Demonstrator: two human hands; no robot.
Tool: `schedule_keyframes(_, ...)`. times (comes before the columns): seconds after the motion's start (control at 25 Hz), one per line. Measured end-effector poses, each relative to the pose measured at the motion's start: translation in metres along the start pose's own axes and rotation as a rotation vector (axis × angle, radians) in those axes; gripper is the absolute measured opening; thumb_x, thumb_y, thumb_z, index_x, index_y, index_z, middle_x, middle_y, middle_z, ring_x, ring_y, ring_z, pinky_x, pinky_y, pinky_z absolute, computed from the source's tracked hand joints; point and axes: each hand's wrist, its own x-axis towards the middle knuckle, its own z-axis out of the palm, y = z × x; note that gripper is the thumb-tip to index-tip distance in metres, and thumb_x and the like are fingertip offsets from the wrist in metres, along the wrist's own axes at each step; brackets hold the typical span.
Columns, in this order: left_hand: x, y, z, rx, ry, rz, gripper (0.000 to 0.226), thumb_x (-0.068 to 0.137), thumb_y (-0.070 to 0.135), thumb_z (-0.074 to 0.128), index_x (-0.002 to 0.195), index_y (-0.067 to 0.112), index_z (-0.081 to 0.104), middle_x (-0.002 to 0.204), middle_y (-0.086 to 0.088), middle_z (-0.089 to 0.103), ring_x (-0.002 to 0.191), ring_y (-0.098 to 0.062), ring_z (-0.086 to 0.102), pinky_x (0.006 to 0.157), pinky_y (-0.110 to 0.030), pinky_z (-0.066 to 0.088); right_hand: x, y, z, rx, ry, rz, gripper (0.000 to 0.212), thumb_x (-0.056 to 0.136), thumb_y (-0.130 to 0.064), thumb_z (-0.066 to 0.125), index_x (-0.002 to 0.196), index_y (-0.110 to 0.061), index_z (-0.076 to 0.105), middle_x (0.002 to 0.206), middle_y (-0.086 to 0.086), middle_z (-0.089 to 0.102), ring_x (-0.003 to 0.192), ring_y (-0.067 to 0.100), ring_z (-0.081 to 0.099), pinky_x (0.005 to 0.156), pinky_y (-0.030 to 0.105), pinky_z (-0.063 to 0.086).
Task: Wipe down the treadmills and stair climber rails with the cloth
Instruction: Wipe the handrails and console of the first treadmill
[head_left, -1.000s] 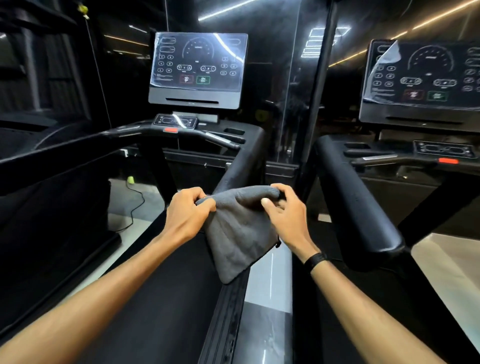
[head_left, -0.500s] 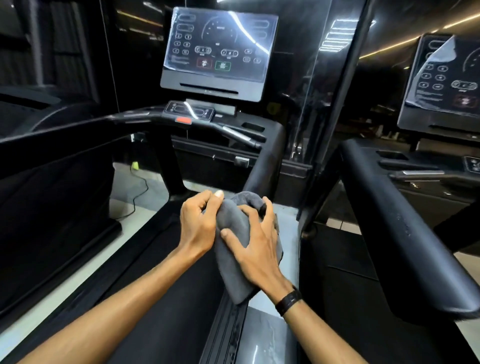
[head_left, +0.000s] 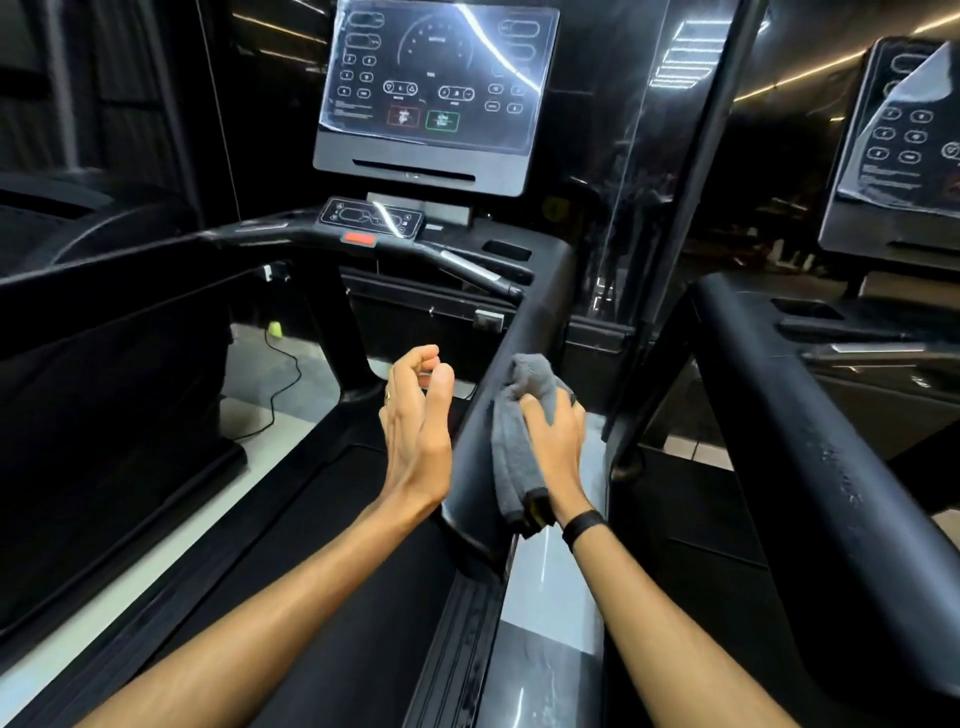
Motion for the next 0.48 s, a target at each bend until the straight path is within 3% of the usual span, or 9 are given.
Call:
schedule_keyframes(0.08, -0.001, 0.0, 0.001, -0.02, 0.022, -0.045, 0.06, 0.088, 0.063, 0.035, 0.127, 0.021, 0.053, 0.123, 0.012, 0.057, 0.12, -0.011, 0.052, 0.111, -0.05, 0.035, -0.011, 0.017, -0.005, 0.147, 0.029, 0.131, 0.039, 0.1, -0.033, 0.055, 0.131, -0.009, 0.054, 0.135, 0.018, 0.051, 0.124, 0.035, 0.051, 0.104, 0.048, 0.044)
schedule_keyframes(0.2, -0.002, -0.001, 0.002, -0.057, 0.096, -0.014, 0.055, 0.09, 0.058, 0.036, 0.117, 0.016, 0.058, 0.105, 0.013, 0.06, 0.105, -0.016, 0.058, 0.098, -0.041, 0.045, -0.069, 0.039, -0.004, 0.204, 0.063, 0.357, 0.051, 0.099, -0.047, 0.053, 0.134, -0.01, 0.05, 0.135, 0.02, 0.053, 0.123, 0.037, 0.053, 0.103, 0.05, 0.045)
schedule_keyframes(0.32, 0.001, -0.003, 0.003, -0.065, 0.114, 0.048, 0.048, 0.092, 0.054, 0.036, 0.109, 0.016, 0.058, 0.102, 0.002, 0.063, 0.096, -0.016, 0.059, 0.085, -0.026, 0.043, -0.121, 0.008, 0.004, 0.057, 0.143, 0.109, 0.06, 0.084, -0.064, 0.045, 0.128, -0.025, 0.05, 0.139, 0.01, 0.046, 0.127, 0.03, 0.045, 0.1, 0.04, 0.041)
schedule_keyframes(0.4, 0.004, -0.007, 0.002, -0.055, 0.086, 0.06, 0.047, 0.093, 0.052, 0.035, 0.109, 0.014, 0.058, 0.103, -0.003, 0.064, 0.096, -0.012, 0.06, 0.085, -0.024, 0.044, -0.108, -0.016, 0.011, -0.13, 0.089, -0.105, 0.053, 0.08, -0.065, 0.044, 0.122, -0.033, 0.053, 0.143, 0.004, 0.039, 0.129, 0.026, 0.037, 0.101, 0.042, 0.035)
schedule_keyframes(0.48, 0.005, -0.009, 0.001, -0.03, 0.073, 0.072, 0.05, 0.094, 0.051, 0.034, 0.11, 0.011, 0.058, 0.105, 0.0, 0.064, 0.097, -0.006, 0.06, 0.084, -0.021, 0.044, -0.076, -0.028, 0.013, -0.225, -0.003, -0.155, 0.041, 0.086, -0.059, 0.053, 0.117, -0.033, 0.055, 0.148, 0.002, 0.034, 0.132, 0.025, 0.032, 0.104, 0.049, 0.031)
